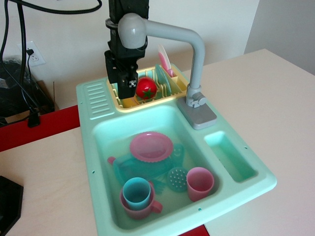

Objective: Turn faucet front to right

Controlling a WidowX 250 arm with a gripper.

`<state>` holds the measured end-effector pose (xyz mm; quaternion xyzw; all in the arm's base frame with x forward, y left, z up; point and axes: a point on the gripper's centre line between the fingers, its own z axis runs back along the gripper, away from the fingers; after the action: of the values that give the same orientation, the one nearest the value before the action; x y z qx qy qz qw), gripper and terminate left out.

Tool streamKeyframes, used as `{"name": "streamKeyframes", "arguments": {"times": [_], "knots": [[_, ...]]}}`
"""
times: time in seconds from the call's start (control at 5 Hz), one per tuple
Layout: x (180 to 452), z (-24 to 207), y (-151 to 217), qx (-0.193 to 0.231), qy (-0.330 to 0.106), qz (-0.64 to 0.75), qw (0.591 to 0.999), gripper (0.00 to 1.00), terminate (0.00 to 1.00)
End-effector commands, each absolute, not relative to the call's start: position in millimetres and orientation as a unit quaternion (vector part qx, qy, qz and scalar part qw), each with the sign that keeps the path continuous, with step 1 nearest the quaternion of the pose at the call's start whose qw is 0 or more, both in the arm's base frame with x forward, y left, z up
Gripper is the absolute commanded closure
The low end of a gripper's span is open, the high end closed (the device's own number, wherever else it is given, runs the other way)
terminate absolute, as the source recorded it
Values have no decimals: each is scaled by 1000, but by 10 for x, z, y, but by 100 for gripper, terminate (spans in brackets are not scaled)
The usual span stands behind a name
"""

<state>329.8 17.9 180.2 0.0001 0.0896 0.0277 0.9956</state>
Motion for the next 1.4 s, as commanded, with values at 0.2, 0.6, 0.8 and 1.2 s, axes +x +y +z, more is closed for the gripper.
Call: {"name": "streamKeyframes", "arguments": {"times": [0.2,0.6,0.8,1.2], "knots": [[3310,1993,-774,7,63,-136,989,0,0],[3177,1976,-353,10,64,-69,996,0,0],[3053,2005,-31,28,66,-6,997,0,0],[2788,1970,346,33,75,58,995,0,0]]}}
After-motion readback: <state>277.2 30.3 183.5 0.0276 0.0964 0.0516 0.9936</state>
